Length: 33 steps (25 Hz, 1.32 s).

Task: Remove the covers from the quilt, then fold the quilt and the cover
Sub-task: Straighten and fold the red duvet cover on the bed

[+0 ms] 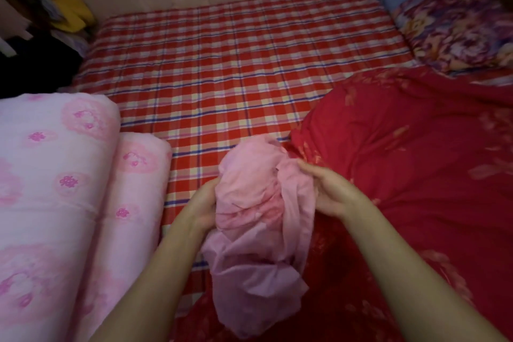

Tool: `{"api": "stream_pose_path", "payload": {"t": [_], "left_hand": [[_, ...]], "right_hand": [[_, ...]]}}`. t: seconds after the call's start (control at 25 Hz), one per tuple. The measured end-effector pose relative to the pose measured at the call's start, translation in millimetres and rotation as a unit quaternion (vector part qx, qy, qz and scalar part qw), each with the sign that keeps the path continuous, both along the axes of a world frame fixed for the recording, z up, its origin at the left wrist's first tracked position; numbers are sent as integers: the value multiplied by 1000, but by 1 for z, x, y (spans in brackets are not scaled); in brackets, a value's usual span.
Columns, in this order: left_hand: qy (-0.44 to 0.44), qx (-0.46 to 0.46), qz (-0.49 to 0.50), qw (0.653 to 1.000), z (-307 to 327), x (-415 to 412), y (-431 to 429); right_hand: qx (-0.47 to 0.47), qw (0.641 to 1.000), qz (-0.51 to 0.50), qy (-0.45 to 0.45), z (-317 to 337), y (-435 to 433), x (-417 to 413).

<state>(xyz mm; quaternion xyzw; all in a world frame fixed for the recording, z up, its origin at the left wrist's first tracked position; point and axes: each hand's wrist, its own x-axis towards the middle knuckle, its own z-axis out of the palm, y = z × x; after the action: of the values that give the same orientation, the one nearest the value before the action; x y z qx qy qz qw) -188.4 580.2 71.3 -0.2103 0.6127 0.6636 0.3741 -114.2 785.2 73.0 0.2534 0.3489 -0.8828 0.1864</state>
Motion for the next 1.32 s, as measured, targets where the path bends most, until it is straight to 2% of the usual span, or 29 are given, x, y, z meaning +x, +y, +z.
{"api": "stream_pose_path", "payload": {"t": [0.04,0.08,0.16,0.24,0.28,0.32,0.36,0.4,0.44,0.48,0.52,0.6,0.64,0.68,0.76,0.8,0.84,0.88,0.96,1.0,1.04,1.08,1.12,1.16,1.24,1.32], "left_hand": [[-10,50,-30,998,15,3,-7],[-18,93,-52,994,35,9,-11],[9,110,-154,982,55,19,-14],[126,13,-221,967,69,22,-7],[176,-78,-289,938,79,19,-2],[307,-106,-305,895,76,9,-7],[305,-164,-288,893,79,8,-4],[214,-213,-276,913,84,14,3],[249,-252,-187,916,90,22,5],[206,-293,-246,901,89,37,5],[214,-333,-312,863,92,48,4],[332,-375,-481,719,115,72,7],[389,-346,-519,678,130,81,2],[452,-320,-496,669,139,78,-9],[534,-290,-366,705,145,58,-36],[537,-275,-332,725,143,48,-48],[511,-255,-354,740,140,45,-56],[456,-232,-405,758,130,48,-60],[311,-195,-522,770,103,66,-64],[266,-161,-536,785,89,78,-63],[243,-108,-518,813,78,93,-59],[213,-37,-465,858,74,108,-52],[186,28,-392,901,76,120,-40],[169,80,-321,929,81,127,-25],[180,131,-241,945,102,131,-1],[215,136,-216,942,111,130,9]], "right_hand": [[-22,999,23,-14,13,-2,-13],[14,997,65,-29,26,-7,-31],[191,966,173,-19,57,-22,-60],[421,877,228,39,94,-45,-79],[510,824,236,78,114,-59,-82],[563,783,238,116,131,-73,-81],[595,755,233,143,144,-85,-77],[619,736,224,155,151,-93,-71],[648,714,214,159,153,-99,-65],[683,681,215,158,149,-101,-61],[711,646,233,152,147,-102,-54],[736,596,279,159,137,-99,-39],[739,574,294,193,133,-94,-29],[739,551,309,234,133,-88,-17],[744,496,330,302,129,-73,9],[744,484,330,321,126,-65,20],[746,481,328,325,128,-60,32],[744,488,313,333,129,-55,41],[744,512,266,338,136,-48,53],[751,515,240,336,140,-46,56],[763,508,212,340,141,-44,56],[783,492,185,332,143,-48,57],[804,473,149,330,141,-54,53],[820,463,109,318,141,-63,52],[844,450,44,287,146,-73,47],[882,412,66,218,162,-73,43]]}}
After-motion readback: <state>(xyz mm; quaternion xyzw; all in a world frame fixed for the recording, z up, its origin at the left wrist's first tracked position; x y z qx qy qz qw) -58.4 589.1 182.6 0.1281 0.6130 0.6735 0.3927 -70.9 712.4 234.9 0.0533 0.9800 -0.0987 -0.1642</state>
